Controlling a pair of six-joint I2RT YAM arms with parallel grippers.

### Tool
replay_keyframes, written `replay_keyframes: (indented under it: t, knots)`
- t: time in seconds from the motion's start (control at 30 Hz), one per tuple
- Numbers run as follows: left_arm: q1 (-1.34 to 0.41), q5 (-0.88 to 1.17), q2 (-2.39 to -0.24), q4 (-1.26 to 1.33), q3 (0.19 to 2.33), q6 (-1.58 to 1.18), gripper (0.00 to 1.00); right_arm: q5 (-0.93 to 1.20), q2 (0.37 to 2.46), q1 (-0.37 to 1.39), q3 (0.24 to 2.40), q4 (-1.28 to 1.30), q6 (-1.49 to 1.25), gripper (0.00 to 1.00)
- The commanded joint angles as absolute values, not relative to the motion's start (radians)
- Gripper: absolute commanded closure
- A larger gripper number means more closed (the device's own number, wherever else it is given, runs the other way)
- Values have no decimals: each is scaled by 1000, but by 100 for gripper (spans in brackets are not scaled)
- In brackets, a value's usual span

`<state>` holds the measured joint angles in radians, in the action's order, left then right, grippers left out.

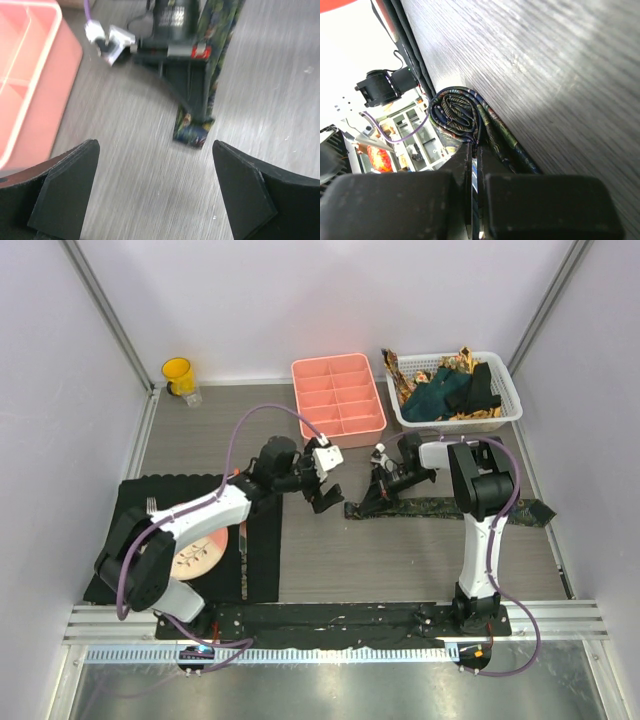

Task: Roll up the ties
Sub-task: Roll the tie at the center of the board.

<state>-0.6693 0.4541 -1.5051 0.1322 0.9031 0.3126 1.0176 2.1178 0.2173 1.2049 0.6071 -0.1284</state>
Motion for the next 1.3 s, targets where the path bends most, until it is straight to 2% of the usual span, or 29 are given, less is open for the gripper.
replay_keyframes:
  t: [0.0, 0.03, 0.2, 0.7, 0.8, 0.83, 0.97, 1.03, 1.1, 1.27]
  knots:
    - [-669, 584, -1555, 6, 1019, 320, 0, 810, 2192, 215, 1223, 635, -22, 99]
    - [-666, 666, -1621, -30, 1043, 357, 0, 810, 2200, 213, 1238, 652, -17, 99]
    - [-678, 773, -1742, 55, 1061, 402, 10, 819, 2232, 212, 1285, 703, 34, 99]
    - [-764, 543, -2017, -123, 1275, 428, 23, 873, 2224, 209, 1282, 730, 58, 99]
    - [-776, 531, -2034, -170, 1287, 451, 37, 882, 2217, 209, 1278, 729, 57, 99]
    - [-781, 525, -2034, -176, 1279, 468, 47, 891, 2212, 209, 1279, 732, 57, 99]
    - [-779, 505, -2023, -221, 1232, 514, 66, 922, 2168, 201, 1284, 749, 57, 99]
    - [-781, 506, -2011, -244, 1212, 540, 73, 949, 2134, 187, 1290, 781, 54, 91]
    - [-781, 509, -2000, -247, 1175, 551, 75, 977, 2097, 149, 1289, 822, 51, 81]
    - [-781, 503, -1979, -238, 1123, 543, 76, 931, 2071, 77, 1282, 926, 104, 76]
